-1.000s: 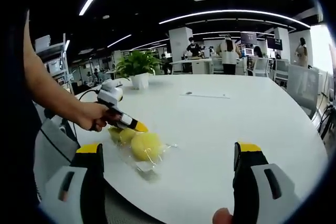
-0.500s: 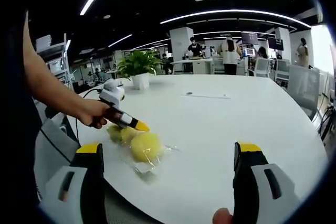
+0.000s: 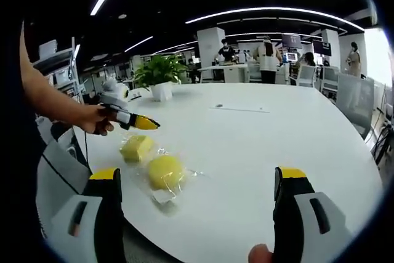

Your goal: Compare the silicone blocks by pressing each to a similar depth, holding the contact briefly, and releasing to observe deformation and rebound differences across the visible hardness samples.

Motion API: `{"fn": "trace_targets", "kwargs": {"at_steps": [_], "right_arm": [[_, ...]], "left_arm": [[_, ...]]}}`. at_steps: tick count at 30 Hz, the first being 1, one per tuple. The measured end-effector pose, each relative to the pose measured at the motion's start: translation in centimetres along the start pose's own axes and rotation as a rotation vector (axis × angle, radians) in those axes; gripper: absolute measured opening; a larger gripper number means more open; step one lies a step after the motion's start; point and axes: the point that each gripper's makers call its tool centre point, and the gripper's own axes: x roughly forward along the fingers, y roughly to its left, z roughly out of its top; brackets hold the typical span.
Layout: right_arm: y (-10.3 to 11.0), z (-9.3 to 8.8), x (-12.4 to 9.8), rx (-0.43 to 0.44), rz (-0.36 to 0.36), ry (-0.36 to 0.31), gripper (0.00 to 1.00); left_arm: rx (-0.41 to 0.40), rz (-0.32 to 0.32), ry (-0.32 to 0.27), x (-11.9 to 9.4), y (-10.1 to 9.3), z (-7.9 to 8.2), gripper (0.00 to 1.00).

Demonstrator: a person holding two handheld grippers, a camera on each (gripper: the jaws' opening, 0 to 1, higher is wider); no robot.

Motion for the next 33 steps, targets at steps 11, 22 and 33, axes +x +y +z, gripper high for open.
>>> {"fn": "trace_targets", "kwargs": {"at_steps": [11,22,33], "right_arm": [[-0.2,0.0,1.1,0.005,0.005,0.031,0.97],[0.2,-1.2,1.5,-0.021,0.025,0.046,0.97],[0.8,-1.7,1.0,-0.041,0.017,0.041,0.97]], "left_arm": [[0.109,0.017,-0.098,-6.2,2.0,2.3,1.00],[0.184,0.083,-0.083,-14.1,3.4,-0.3,1.00],[0.129,0.124,-0.101,-19.6,3.4,-3.8,1.00]]}}
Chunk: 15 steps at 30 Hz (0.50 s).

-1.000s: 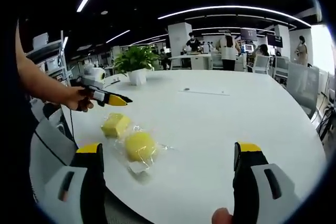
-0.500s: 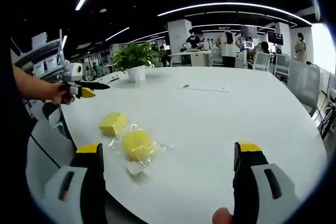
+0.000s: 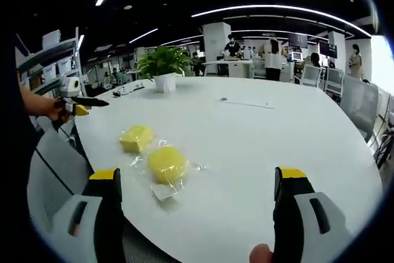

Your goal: Compare the silicone blocks by pressing each to a similar depth, holding the contact briefly, and releasing to observe deformation and rebound differences across the visible hardness samples.

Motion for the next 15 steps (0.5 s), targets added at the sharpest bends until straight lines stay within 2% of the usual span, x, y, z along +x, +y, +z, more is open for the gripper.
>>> {"fn": "trace_targets", "kwargs": {"at_steps": [2,5,9,12,15], "right_arm": [[0.0,-0.3,-0.1,0.006,-0.006,0.001,0.97],[0.1,-0.5,-0.5,0.006,-0.018,-0.003,0.97],[0.5,-0.8,-0.9,-0.013,-0.028,0.008,0.97],[0.5,-1.0,-1.3,-0.018,-0.035,0.013,0.97],[0.9,-1.3,-1.5,-0.020,-0.036,0.019,0.97]], "left_arm": [[0.019,0.019,0.003,-0.7,0.1,0.0,1.00],[0.017,0.041,-0.023,-1.2,0.3,0.5,1.00],[0.043,0.058,-0.009,-1.2,0.3,-0.5,1.00],[-0.011,0.049,-0.003,-1.5,0.3,-1.4,1.00],[-0.014,0.062,0.002,-1.8,0.5,-1.9,1.00]]}}
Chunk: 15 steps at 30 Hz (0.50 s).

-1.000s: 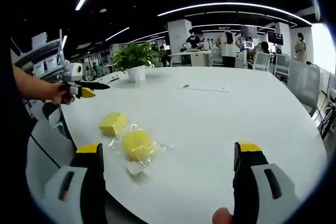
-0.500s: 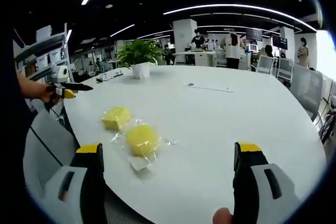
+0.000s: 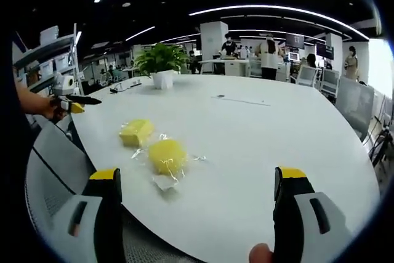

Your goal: Compare the silicone blocks by pressing each to a similar depth, holding the contact briefly, and releasing to observe deformation and rebound differences across the visible hardness samples.

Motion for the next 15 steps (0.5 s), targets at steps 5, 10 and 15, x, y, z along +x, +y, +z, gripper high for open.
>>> {"fn": "trace_targets", "kwargs": {"at_steps": [5,10,15], "right_arm": [[0.3,-0.6,-0.4,0.004,-0.002,0.014,0.97],[0.5,-0.9,-0.5,0.010,-0.006,0.015,0.97],[0.4,-0.9,-0.4,0.002,-0.003,0.008,0.97]], "left_arm": [[-0.007,-0.001,0.005,-0.2,0.0,-0.5,1.00],[0.032,-0.015,0.000,0.2,-0.8,-0.4,1.00],[0.038,-0.030,-0.035,0.1,-1.3,0.0,1.00]]}}
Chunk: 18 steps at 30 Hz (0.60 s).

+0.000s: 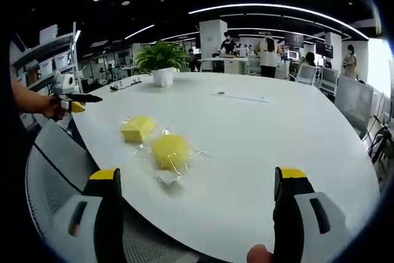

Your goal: Compare the silicone blocks by pressing each to a similar depth, holding the contact briefly, and releasing to observe deformation and rebound differences across the visible hardness samples.

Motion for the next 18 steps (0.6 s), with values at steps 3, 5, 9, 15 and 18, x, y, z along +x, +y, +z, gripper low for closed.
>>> {"fn": "trace_targets", "kwargs": {"at_steps": [3,5,9,15,18], "right_arm": [[0.07,0.29,0.00,-0.001,0.000,-0.006,0.97],[0.07,0.52,-0.02,0.015,-0.003,-0.015,0.97],[-0.14,0.50,-0.05,0.036,-0.014,-0.015,0.97],[0.01,0.53,0.24,0.043,-0.017,-0.015,0.97],[0.07,0.25,0.20,0.030,-0.019,0.001,0.97]], "left_arm": [[-0.002,0.008,-0.005,-0.02,0.21,-0.01,1.00],[-0.009,0.009,-0.020,-0.11,0.17,0.22,1.00],[-0.019,0.016,0.000,-0.14,0.09,-0.03,1.00],[-0.023,0.015,-0.022,-0.22,0.11,0.48,1.00],[-0.034,0.013,-0.003,-0.20,0.10,-0.06,1.00]]}}
